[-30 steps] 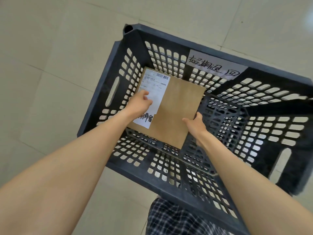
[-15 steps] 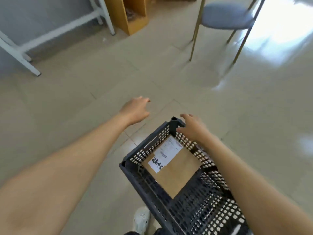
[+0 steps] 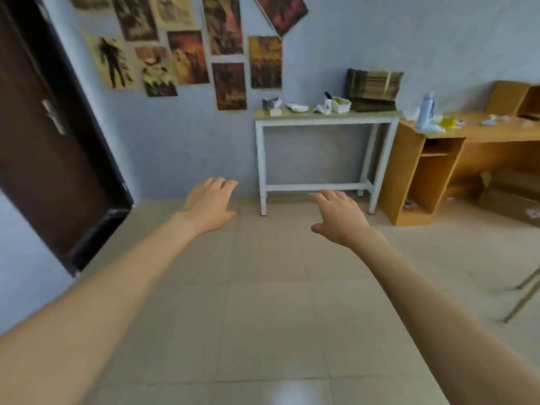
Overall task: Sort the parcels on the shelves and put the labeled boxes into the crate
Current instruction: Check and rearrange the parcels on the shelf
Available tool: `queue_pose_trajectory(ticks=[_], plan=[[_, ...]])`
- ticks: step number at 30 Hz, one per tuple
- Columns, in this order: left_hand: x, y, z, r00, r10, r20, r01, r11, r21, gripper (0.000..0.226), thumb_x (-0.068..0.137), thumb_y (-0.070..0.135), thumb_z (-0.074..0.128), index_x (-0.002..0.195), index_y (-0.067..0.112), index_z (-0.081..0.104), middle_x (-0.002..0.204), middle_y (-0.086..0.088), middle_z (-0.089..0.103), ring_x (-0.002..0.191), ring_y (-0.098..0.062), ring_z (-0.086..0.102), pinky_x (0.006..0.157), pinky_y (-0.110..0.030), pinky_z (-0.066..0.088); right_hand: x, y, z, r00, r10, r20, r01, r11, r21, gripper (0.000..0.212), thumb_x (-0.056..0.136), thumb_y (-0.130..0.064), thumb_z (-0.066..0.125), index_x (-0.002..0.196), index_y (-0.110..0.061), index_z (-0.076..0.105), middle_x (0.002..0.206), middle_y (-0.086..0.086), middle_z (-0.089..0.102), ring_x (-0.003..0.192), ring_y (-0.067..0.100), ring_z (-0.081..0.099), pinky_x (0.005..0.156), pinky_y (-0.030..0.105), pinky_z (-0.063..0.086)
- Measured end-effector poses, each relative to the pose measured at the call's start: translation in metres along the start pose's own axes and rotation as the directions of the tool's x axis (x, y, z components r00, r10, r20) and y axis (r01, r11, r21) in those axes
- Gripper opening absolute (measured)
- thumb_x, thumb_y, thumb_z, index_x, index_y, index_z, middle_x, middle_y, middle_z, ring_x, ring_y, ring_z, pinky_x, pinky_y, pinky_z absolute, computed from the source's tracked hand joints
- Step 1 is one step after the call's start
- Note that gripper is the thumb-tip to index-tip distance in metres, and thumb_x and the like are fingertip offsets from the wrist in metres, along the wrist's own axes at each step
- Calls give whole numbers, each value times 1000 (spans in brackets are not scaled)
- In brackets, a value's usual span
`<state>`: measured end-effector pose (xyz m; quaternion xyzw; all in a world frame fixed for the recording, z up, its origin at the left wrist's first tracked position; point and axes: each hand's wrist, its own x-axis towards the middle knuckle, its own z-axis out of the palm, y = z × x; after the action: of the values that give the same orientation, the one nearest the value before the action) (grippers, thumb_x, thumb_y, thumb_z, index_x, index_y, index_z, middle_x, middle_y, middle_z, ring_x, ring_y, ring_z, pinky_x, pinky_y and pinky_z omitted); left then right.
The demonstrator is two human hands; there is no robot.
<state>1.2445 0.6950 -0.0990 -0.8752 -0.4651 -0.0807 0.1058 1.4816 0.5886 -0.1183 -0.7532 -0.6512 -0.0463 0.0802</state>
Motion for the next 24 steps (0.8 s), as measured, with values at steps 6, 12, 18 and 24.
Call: queue_pose_trajectory(ticks=[6,12,18,24], plan=[[-128,-226,-77,936,-335,-107,343,937,67,70,85,21,59,148,14,30,144,-9,44,129,-30,42,104,-38,38,62,-229,-53,925,-369,-87,368,930,-30,71,84,-25,64,146,-20,29,149,7,34,138,29,30,111,40,29],[-291,-395,-125,816,-564,-125,576,811,102,72,85,23,60,149,13,29,148,-9,39,133,-30,38,106,-39,35,66,-468,-75,789,-608,-86,610,792,-3,78,86,-24,64,151,-20,21,154,7,26,143,28,23,114,42,25],[-464,-514,-173,630,-734,-252,774,617,140,61,84,25,62,140,15,40,139,-7,47,126,-28,44,96,-38,39,35,-687,-93,594,-790,-153,804,588,86,77,86,-19,65,151,-20,22,156,8,25,143,30,23,114,47,29],[-614,-565,-221,410,-856,-315,909,355,218,61,86,25,60,142,15,39,141,-7,46,129,-29,41,101,-40,40,-21,-859,-108,350,-909,-226,937,341,79,74,85,-23,65,148,-19,26,148,8,36,132,31,37,99,41,39]])
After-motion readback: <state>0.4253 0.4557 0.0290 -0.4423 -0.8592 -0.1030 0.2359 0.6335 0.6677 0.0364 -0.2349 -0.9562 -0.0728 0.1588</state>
